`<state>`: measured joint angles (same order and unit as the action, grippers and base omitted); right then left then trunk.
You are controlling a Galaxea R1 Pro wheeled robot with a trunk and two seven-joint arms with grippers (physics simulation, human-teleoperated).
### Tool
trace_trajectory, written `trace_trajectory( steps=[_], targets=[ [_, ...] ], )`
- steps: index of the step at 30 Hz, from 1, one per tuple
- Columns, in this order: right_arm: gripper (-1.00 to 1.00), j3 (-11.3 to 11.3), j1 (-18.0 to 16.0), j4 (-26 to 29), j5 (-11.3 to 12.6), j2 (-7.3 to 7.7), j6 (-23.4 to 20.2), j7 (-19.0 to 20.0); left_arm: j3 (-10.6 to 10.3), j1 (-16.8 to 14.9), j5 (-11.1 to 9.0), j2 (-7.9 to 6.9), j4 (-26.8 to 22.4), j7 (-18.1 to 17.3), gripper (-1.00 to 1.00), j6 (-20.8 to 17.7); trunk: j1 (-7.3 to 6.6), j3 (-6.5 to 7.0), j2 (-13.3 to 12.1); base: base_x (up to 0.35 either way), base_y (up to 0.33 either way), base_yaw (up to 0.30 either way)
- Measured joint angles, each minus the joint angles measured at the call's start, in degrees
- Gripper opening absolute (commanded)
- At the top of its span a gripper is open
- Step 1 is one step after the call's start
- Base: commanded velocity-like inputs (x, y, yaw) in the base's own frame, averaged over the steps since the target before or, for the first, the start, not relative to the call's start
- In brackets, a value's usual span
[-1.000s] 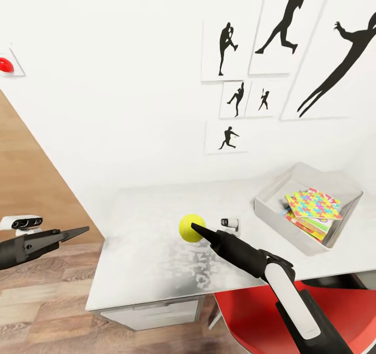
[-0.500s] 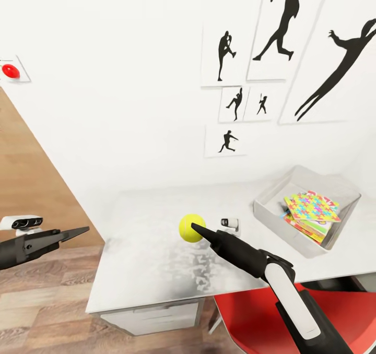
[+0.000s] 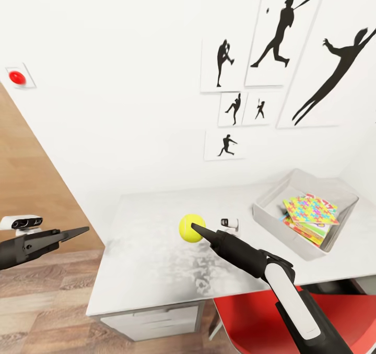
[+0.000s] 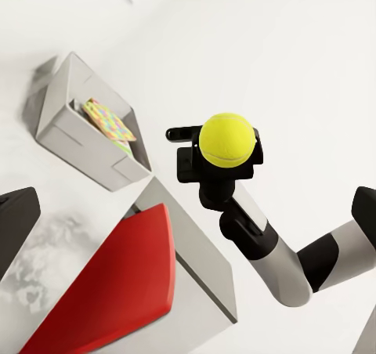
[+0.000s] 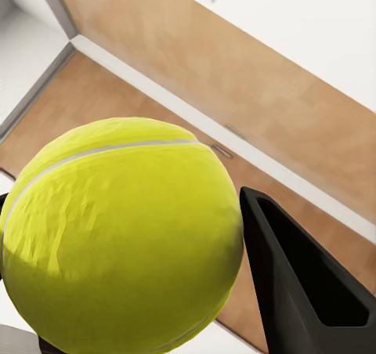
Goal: Put all the toys in the child's room - the three board games (two on the bed and one on the table), the two jigsaw puzzles on the table, and the tennis ball on the table - inside the toy box on the table in the child's room.
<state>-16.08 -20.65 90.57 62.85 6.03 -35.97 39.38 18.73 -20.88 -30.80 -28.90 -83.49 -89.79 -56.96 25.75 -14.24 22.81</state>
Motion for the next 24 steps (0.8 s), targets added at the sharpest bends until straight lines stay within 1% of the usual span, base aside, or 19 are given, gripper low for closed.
trace_trajectory(
  steps=[24],
  targets=[
    [-1.00, 0.0, 0.0, 0.0, 0.0, 0.08, 0.0, 0.1, 0.0, 0.0, 0.1, -0.11, 0.0, 0.0, 1.00, -0.1, 0.00, 2.23, 0.0, 0.000, 0.000, 0.000]
  ],
)
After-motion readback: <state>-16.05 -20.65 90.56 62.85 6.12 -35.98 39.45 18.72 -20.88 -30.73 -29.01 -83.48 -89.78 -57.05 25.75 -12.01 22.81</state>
